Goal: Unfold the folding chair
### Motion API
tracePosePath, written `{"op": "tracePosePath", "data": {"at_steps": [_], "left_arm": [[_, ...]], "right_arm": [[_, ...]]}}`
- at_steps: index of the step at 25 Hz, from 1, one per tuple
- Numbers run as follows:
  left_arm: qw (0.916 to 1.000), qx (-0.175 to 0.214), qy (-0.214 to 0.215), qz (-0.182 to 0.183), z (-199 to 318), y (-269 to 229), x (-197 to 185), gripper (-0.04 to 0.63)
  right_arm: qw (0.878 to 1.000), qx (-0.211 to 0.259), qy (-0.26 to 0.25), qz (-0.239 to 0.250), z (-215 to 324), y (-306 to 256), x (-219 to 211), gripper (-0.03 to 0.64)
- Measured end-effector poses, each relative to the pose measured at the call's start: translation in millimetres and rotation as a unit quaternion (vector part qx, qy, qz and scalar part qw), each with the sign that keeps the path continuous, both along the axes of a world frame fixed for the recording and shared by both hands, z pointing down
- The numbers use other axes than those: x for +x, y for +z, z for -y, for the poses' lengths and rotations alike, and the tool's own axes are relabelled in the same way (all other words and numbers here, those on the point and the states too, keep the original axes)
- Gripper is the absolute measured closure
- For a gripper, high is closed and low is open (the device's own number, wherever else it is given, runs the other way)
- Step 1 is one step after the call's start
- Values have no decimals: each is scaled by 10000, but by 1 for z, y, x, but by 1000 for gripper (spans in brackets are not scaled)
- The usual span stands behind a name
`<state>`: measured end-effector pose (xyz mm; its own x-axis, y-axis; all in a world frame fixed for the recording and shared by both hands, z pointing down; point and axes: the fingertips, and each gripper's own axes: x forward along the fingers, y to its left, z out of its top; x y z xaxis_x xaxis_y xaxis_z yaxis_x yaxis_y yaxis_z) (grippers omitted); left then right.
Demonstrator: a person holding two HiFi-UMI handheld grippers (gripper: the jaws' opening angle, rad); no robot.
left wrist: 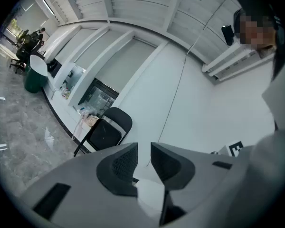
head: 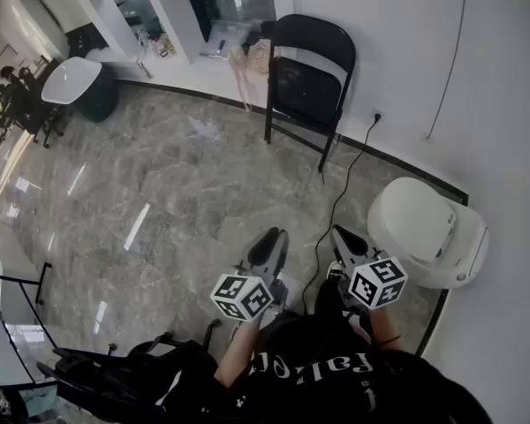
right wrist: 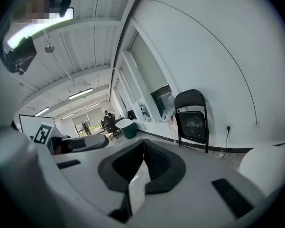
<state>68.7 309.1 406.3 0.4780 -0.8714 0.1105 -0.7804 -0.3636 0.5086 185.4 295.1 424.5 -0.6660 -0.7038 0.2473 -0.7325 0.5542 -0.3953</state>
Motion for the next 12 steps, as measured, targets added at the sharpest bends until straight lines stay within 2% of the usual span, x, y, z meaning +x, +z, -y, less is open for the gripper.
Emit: {"op": "tracePosePath", "data": {"at_steps": [7,12], "left_arm": [[9993,224,-12,-304,92,-10,63,509],[9991,246,-149,-310,144,-13,92,509]], "right_arm": [[9990,107,-373,-223,97,-3,46,601],[9980,73,-587,-206,148,-1,75,601]]}}
